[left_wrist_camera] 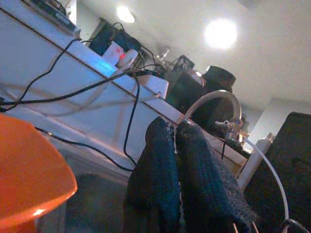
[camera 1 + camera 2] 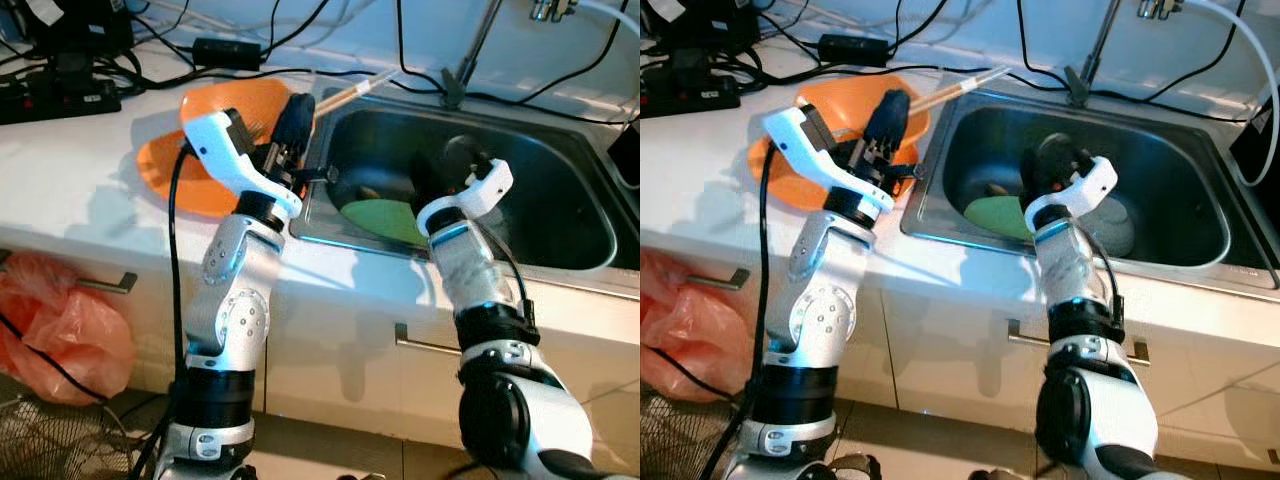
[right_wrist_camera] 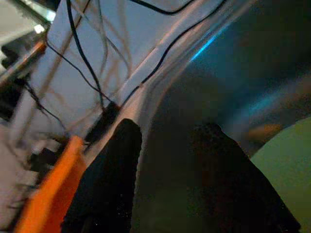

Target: Kitchen organization

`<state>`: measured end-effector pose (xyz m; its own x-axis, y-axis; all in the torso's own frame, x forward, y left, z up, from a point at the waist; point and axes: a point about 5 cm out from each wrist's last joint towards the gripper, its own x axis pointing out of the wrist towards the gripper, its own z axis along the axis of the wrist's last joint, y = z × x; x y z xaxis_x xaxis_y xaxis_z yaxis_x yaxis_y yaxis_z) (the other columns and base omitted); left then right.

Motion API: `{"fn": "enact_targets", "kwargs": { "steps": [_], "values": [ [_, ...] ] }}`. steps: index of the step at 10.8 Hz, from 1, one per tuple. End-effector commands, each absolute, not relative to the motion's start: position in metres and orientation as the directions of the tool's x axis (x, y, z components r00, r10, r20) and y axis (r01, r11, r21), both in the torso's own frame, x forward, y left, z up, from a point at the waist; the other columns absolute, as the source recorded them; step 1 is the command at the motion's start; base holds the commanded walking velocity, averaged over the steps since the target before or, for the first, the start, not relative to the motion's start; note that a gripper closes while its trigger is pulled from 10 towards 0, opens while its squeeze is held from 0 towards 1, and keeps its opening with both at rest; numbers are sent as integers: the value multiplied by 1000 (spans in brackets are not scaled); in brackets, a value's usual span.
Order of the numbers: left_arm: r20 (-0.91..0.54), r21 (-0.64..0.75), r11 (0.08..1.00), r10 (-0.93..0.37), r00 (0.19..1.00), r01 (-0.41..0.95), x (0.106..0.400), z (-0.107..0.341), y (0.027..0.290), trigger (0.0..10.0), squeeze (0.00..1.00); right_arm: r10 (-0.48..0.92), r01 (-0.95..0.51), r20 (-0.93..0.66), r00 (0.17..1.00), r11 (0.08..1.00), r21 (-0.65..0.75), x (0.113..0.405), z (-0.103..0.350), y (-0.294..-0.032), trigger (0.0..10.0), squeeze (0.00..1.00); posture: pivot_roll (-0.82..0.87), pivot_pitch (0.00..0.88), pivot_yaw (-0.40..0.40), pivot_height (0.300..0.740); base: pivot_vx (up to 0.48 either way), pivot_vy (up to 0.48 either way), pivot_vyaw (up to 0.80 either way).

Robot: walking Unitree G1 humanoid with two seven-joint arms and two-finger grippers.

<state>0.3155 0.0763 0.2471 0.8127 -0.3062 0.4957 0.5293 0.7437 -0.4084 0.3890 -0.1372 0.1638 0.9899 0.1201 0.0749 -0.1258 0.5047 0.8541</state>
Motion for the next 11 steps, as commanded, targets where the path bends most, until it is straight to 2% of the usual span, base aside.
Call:
{"fn": "enact_targets", "kwargs": {
  "steps": [1,6,11],
  "values": [
    [479,-411,723,-347,807,555,314,243,67,10000,0,137,-149,96,986,465,873,389,167,-137,10000,0,135,78,-93,740,0,0,0],
    [403,-489,688,-367,838,537,317,219,62,10000,0,194,-321,272,943,301,898,385,192,-132,10000,0,129,67,-84,740,0,0,0],
    [388,-514,664,-385,838,543,317,214,60,10000,0,217,-347,291,932,296,890,380,192,-128,10000,0,134,73,-82,740,0,0,0]
  ]
}}
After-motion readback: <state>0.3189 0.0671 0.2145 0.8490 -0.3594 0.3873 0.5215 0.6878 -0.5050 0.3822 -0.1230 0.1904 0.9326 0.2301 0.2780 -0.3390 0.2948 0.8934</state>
